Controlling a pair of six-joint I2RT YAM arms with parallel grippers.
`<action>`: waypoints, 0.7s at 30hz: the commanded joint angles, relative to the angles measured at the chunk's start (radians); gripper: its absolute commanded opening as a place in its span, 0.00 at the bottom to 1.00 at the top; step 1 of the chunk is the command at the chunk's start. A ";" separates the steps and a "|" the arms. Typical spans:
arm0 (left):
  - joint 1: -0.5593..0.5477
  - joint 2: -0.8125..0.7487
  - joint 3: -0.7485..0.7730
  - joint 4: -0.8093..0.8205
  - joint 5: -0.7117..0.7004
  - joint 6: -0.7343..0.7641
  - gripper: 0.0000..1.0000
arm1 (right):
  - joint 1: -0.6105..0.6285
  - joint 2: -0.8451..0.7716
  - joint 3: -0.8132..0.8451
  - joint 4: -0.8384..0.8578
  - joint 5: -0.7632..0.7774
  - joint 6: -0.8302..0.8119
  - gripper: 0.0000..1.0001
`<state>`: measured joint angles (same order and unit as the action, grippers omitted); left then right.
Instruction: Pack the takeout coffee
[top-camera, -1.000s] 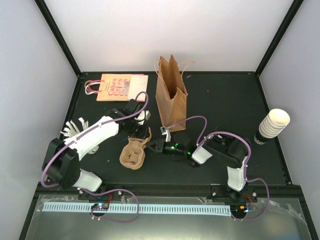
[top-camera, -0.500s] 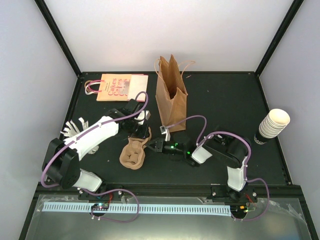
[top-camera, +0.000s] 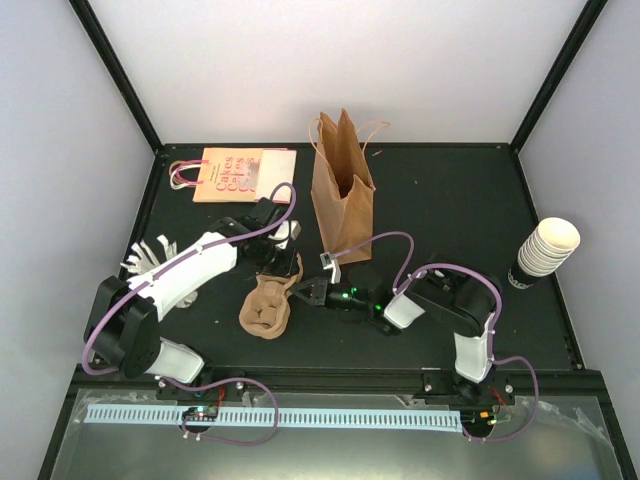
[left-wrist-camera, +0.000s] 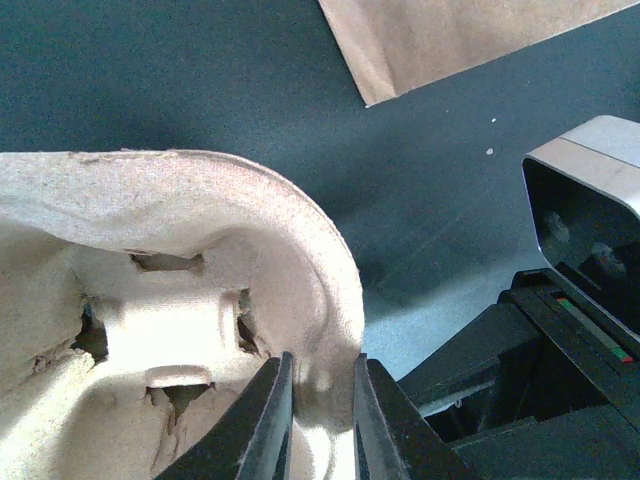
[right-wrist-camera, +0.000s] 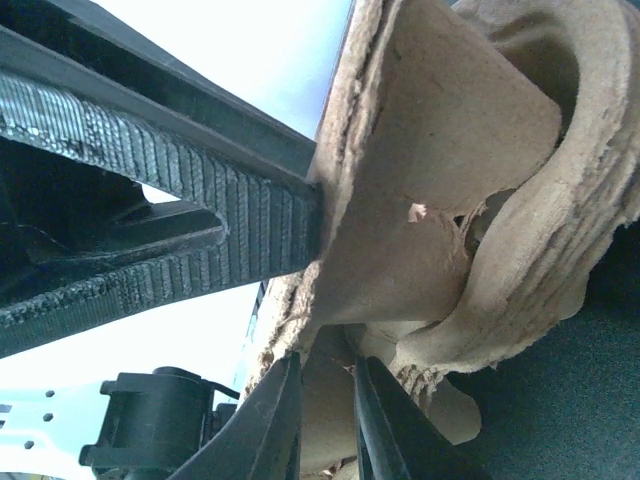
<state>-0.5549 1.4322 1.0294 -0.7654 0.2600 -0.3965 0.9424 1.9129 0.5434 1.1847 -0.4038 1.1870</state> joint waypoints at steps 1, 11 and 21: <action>0.011 -0.023 0.009 0.017 0.016 0.001 0.18 | 0.008 -0.008 0.005 0.063 0.002 -0.013 0.19; 0.013 -0.021 0.009 0.018 0.022 0.002 0.18 | 0.008 -0.012 -0.009 0.070 0.003 -0.010 0.19; 0.014 -0.026 0.008 0.013 0.023 0.003 0.18 | 0.009 -0.005 0.025 0.046 0.003 -0.017 0.19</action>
<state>-0.5488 1.4322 1.0294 -0.7654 0.2638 -0.3962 0.9432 1.9129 0.5438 1.1965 -0.4042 1.1870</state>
